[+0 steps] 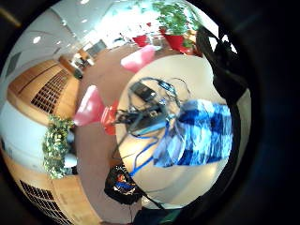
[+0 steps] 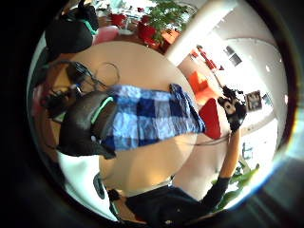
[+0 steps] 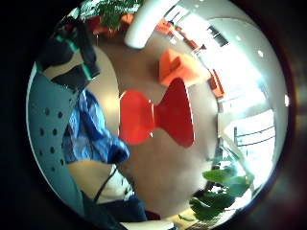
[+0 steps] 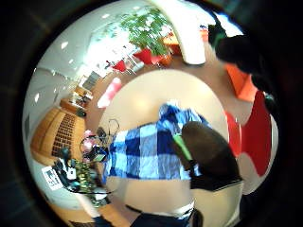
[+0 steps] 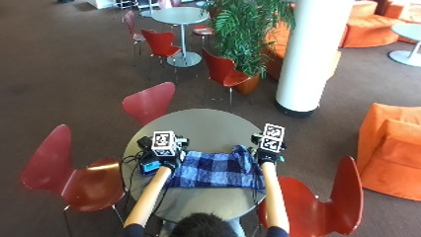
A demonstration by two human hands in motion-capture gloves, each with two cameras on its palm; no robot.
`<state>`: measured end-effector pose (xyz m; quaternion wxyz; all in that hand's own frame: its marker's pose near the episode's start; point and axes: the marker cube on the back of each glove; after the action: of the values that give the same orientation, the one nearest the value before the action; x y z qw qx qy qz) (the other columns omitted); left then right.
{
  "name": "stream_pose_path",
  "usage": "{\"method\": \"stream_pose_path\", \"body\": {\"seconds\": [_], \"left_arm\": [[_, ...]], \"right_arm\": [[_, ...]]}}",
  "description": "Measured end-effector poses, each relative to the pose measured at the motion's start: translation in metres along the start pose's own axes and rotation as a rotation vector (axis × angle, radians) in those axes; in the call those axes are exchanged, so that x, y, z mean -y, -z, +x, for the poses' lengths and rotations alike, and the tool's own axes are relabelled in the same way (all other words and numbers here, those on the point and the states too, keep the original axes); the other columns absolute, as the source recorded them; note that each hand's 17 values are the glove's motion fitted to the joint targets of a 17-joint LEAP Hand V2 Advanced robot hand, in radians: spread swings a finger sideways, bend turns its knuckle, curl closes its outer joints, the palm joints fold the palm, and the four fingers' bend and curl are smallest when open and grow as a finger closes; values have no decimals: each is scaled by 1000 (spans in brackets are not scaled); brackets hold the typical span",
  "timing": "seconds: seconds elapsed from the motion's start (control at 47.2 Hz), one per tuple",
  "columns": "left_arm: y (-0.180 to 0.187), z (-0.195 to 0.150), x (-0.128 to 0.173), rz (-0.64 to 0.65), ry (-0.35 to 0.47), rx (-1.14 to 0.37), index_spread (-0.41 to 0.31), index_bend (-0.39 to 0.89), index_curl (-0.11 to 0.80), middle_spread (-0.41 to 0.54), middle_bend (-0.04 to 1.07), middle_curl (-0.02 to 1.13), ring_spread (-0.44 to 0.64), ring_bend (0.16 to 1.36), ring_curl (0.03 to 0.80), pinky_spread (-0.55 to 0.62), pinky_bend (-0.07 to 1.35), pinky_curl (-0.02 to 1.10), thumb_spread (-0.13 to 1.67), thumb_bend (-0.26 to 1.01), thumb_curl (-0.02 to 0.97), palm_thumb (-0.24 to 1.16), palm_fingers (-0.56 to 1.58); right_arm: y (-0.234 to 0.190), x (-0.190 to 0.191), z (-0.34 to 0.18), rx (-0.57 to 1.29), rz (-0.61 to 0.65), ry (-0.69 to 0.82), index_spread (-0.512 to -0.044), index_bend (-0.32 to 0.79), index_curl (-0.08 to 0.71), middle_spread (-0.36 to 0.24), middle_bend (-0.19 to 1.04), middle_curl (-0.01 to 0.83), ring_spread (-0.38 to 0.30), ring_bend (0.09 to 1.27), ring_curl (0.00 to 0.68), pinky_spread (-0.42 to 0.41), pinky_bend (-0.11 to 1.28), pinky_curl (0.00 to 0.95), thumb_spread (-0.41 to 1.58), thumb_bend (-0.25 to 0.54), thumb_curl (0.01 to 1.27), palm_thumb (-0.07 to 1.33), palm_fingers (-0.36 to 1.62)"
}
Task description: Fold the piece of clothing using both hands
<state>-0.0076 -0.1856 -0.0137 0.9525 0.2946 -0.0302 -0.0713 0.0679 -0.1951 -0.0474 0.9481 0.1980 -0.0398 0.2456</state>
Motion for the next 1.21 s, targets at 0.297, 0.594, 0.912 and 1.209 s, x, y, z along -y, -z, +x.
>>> {"method": "stream_pose_path", "body": {"seconds": [0.297, 0.594, 0.912, 1.209], "left_arm": [[-45, 50, -129, -613, 12, -136, -217, 255, 414, -143, 89, 356, -75, 335, 395, -152, 444, 383, 1066, -48, 252, 411, 652], [-116, 44, -140, -654, 60, -165, -142, 155, 404, 49, 132, 266, 273, 385, 370, 236, 325, 331, 1111, -62, 209, 130, 124], [-113, 50, -152, -669, 69, -82, -119, 205, 412, 101, 165, 268, 419, 378, 328, 408, 204, 284, 1075, -33, 207, -19, 73], [-100, 48, -159, -466, -10, -32, -119, 149, 396, 103, 151, 260, 385, 435, 330, 368, 248, 309, 1078, -31, 211, -21, 141]], "right_arm": [[-45, -75, 15, -26, -386, -74, -395, 33, 155, -31, 128, 311, 74, 496, 400, 182, 864, 432, 1049, -52, 342, 443, 278], [-102, -84, 19, -67, -401, -123, -389, 76, 122, 34, 170, 290, 144, 569, 384, 240, 940, 412, 1062, -27, 316, 357, 210], [-96, -68, 30, -14, -270, -158, -363, 39, 54, -89, 394, 387, -132, 828, 428, -153, 916, 370, 1088, 86, 361, 670, 795], [-91, -74, 59, -78, -406, -194, -291, 196, 225, -189, 373, 444, -216, 749, 460, -304, 787, 392, 1022, 106, 379, 904, 1230]]}}
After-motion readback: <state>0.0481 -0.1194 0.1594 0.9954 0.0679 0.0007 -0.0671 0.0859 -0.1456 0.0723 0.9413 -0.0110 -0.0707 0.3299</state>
